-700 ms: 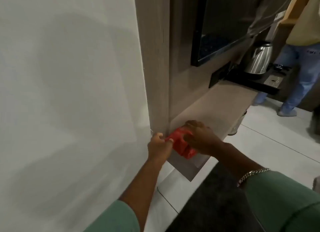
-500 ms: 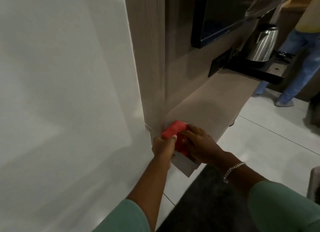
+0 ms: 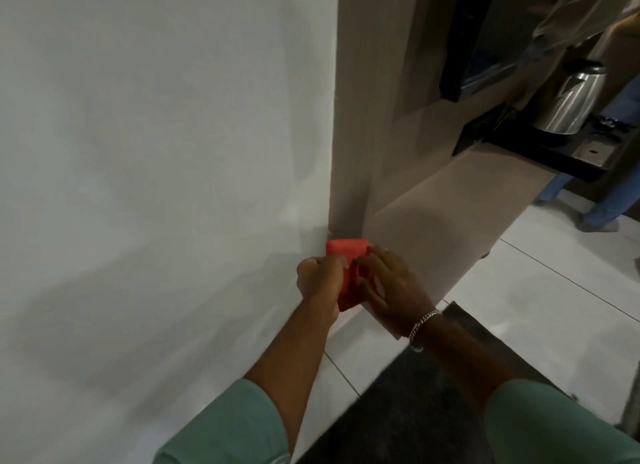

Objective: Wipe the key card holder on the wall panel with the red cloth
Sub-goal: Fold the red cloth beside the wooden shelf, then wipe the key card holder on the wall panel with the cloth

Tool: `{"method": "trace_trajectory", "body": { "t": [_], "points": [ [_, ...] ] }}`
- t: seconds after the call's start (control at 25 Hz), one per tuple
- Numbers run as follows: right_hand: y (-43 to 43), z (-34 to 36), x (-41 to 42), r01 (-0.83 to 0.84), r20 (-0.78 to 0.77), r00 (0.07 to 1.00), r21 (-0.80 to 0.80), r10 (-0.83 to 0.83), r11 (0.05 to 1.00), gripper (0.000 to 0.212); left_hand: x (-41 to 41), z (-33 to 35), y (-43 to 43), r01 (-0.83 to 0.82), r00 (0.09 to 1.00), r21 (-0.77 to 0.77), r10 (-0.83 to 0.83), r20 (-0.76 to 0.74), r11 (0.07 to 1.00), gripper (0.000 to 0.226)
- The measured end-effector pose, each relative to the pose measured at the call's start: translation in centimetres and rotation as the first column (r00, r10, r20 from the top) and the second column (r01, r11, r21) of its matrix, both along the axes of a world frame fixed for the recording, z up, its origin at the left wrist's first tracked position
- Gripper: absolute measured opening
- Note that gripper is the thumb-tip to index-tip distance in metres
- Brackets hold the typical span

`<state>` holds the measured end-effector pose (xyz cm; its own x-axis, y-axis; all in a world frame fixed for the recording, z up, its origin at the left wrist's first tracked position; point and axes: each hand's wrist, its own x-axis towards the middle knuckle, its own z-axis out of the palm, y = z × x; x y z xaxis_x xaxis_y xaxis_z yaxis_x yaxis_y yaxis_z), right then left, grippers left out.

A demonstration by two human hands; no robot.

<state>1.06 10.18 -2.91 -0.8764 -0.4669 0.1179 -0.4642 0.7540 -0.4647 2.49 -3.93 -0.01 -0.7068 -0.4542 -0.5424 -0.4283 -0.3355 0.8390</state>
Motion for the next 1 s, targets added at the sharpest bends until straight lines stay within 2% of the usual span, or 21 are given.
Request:
{"method": "trace_trajectory", "body": {
  "t": [0.2,0.36,0.44,0.56,0.64,0.72,0.8,0.84,0.88,0.92,1.0],
  "points": [
    [-8.7,6.6,6.1,-0.163,-0.208,0.967,-0.053,0.148,0.985,0.069,7.5,7.6,-8.0,0.033,0.992,-0.123,-0.047,-0.113,0.992,0.015],
    [-15.7,13.3,12.6,-0.219,-0.297,0.942,-0.184,0.158,0.958,0.074,15.5,14.4,-13.9,0.176,0.94,-0.048,-0.182,-0.288,0.983,0.027],
    [-19.0,16.3,16.5,-0.291,-0.376,0.91,-0.275,0.176,0.916,0.076,20.1,18.1,-17.2,0.197,0.912,-0.006,-0.185,-0.366,0.98,0.031],
    [-23.8,19.9,21.1,-0.434,-0.58,0.789,-0.29,0.204,0.853,0.075,26.4,23.5,-21.6,0.16,0.891,-0.05,-0.166,-0.422,0.986,0.033],
    [-27.5,22.4,24.4,-0.498,-0.676,0.712,-0.296,0.189,0.815,0.069,31.1,26.8,-24.6,0.117,0.868,-0.153,-0.176,-0.465,0.981,0.034],
    [-31.1,24.5,27.2,-0.532,-0.731,0.666,-0.322,0.152,0.783,0.066,35.5,29.7,-26.8,0.04,0.835,-0.251,-0.171,-0.524,0.967,0.03],
    [-34.8,26.6,29.7,-0.576,-0.776,0.619,-0.347,0.118,0.74,0.067,39.2,31.9,-29.2,-0.109,0.776,-0.328,-0.126,-0.618,0.938,0.018],
    [-36.3,27.5,30.5,-0.591,-0.791,0.604,-0.363,0.097,0.721,0.068,40.6,32.7,-30.3,-0.226,0.728,-0.383,-0.106,-0.677,0.896,0.014],
    [-37.9,28.5,31.1,-0.602,-0.797,0.599,-0.387,0.075,0.698,0.069,41.9,33.4,-31.7,-0.384,0.676,-0.468,-0.104,-0.73,0.796,0.012],
    [-39.3,29.2,31.6,-0.611,-0.8,0.598,-0.414,0.051,0.675,0.069,43.3,33.9,-33.3,-0.548,0.635,-0.56,-0.126,-0.762,0.622,0.014],
    [-42.0,30.3,32.3,-0.607,-0.796,0.605,-0.466,-0.006,0.644,0.069,45.6,34.2,-37.4,-0.75,0.613,-0.636,-0.168,-0.772,0.184,0.023]
  ]
}}
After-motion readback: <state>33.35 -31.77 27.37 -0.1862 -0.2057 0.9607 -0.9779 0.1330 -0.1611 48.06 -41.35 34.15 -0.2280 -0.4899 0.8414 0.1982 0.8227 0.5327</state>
